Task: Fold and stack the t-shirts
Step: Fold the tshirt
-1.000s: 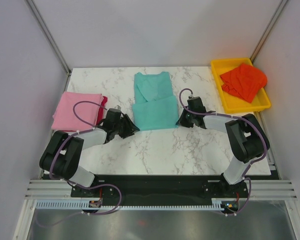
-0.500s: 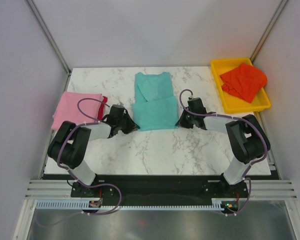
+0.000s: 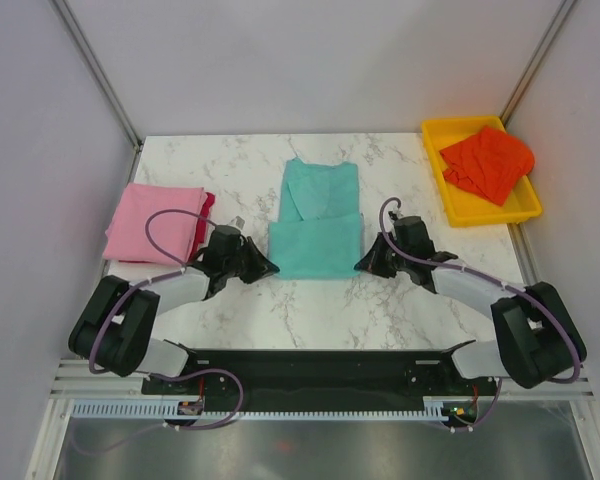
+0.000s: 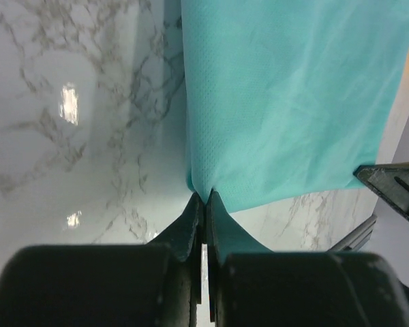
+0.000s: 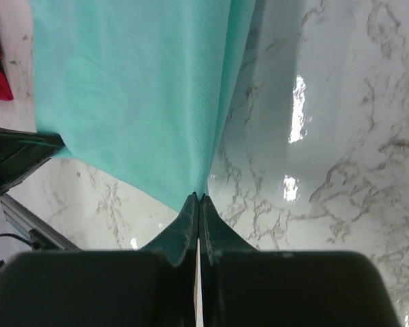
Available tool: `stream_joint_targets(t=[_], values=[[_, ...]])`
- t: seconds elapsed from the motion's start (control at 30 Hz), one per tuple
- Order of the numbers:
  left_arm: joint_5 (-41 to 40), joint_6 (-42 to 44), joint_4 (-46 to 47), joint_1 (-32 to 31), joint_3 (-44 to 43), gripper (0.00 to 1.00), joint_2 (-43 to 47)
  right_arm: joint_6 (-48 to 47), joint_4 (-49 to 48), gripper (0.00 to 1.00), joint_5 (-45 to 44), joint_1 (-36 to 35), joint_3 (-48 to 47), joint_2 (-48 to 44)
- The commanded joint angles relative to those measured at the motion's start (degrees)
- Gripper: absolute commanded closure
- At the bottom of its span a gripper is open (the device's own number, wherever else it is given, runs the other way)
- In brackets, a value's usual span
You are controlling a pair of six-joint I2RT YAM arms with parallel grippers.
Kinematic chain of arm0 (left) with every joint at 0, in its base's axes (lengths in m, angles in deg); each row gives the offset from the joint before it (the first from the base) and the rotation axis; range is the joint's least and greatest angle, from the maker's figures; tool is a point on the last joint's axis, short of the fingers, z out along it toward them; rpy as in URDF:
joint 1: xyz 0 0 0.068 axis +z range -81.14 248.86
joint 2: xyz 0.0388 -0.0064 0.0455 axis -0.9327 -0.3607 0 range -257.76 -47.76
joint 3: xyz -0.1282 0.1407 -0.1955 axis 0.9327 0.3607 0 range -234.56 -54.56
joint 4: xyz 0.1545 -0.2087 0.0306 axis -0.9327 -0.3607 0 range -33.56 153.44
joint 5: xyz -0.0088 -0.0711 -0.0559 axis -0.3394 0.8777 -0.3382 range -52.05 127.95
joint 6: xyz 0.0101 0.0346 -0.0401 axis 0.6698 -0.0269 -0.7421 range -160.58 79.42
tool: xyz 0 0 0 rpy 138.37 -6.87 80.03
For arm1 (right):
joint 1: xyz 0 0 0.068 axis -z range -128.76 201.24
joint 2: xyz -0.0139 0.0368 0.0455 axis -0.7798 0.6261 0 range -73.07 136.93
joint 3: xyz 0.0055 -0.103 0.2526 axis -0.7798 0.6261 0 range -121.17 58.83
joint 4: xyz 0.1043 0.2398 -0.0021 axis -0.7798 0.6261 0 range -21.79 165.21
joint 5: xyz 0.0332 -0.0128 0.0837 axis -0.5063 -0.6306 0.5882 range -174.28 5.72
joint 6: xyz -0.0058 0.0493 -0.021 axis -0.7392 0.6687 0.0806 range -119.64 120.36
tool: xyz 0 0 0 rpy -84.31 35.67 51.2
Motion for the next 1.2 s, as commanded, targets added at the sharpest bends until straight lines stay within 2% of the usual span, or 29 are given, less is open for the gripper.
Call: stream_joint_targets(t=[0.0,0.23,0.4,0.57,0.77,1.17], values=[[3.5,2.0,1.7,-1.5,3.4,0.98,4.9,0.2,0.1,1.00,2.9,-0.6,3.3,-5.6],[6.4,0.0,-1.7,-4.0,9.3,0.98,19.0,0.0,5.9,1.00,4.3,-2.0,6.4,-16.7],[5.9,-1.1,-9.1,-7.3,10.5,0.98,31.0,0.1,9.5,1.00,5.7,-2.3,8.6,-23.2],[4.2,-1.6,-15.9,-8.0,8.6,0.98,36.8,-0.1,14.5,1.00,5.5,-2.3,6.9,-28.8],[4.9,-1.8,-17.8,-7.7,4.2,0.98,33.8,-2.0,18.9,1.00,0.7,-2.3,0.7,-28.1],[8.2,0.4,-22.1,-1.0,-11.7,0.98,20.0,-3.9,20.2,1.00,-7.3,-1.8,-15.7,-15.0]])
